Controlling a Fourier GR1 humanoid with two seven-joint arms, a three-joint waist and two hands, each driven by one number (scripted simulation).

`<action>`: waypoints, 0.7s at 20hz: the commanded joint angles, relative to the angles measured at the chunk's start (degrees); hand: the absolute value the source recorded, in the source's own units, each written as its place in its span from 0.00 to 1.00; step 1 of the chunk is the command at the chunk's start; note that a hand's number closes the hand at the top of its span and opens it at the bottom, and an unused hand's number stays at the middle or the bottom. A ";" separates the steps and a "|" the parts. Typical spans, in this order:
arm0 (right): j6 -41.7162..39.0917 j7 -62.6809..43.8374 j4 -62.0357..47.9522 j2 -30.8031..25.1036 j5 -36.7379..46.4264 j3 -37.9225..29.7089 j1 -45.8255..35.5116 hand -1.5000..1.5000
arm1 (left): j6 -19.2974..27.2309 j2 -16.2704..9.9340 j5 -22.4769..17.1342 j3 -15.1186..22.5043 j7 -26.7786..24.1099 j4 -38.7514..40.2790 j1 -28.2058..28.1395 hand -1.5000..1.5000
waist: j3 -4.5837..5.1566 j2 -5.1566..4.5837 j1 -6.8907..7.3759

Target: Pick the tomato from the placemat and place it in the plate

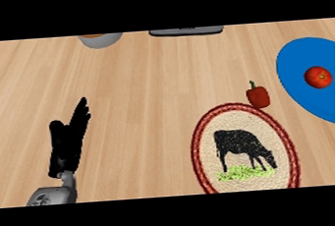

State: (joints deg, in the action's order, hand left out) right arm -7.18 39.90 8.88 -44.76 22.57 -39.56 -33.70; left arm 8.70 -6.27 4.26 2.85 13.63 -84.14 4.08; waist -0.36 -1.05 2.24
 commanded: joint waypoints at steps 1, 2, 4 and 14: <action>0.85 0.35 -0.27 -1.52 -0.81 -0.92 1.21 0.00 | 0.06 0.45 0.43 0.54 -1.50 -0.13 -1.75 0.50 | -0.07 -0.12 0.44; 0.29 -1.25 -0.35 -1.51 -1.17 -1.15 -0.62 0.00 | 1.13 0.37 1.17 0.89 3.88 -2.92 0.89 0.50 | -0.11 -0.04 0.58; -0.04 1.01 -0.24 -2.25 -1.58 -1.65 1.43 0.00 | -0.87 -0.36 -0.81 -0.79 -1.10 0.12 -0.53 0.50 | -0.11 -0.25 0.41; 3.18 1.60 -0.91 -3.16 -4.07 -4.15 5.22 0.00 | -0.34 0.75 0.21 0.71 0.96 -1.63 -0.98 0.50 | -0.15 -0.03 0.10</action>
State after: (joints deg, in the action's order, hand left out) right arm -4.91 41.34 8.17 -47.57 19.40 -42.80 -29.64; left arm 7.95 -6.39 3.97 2.53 13.16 -84.75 2.97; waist -0.47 -1.13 2.40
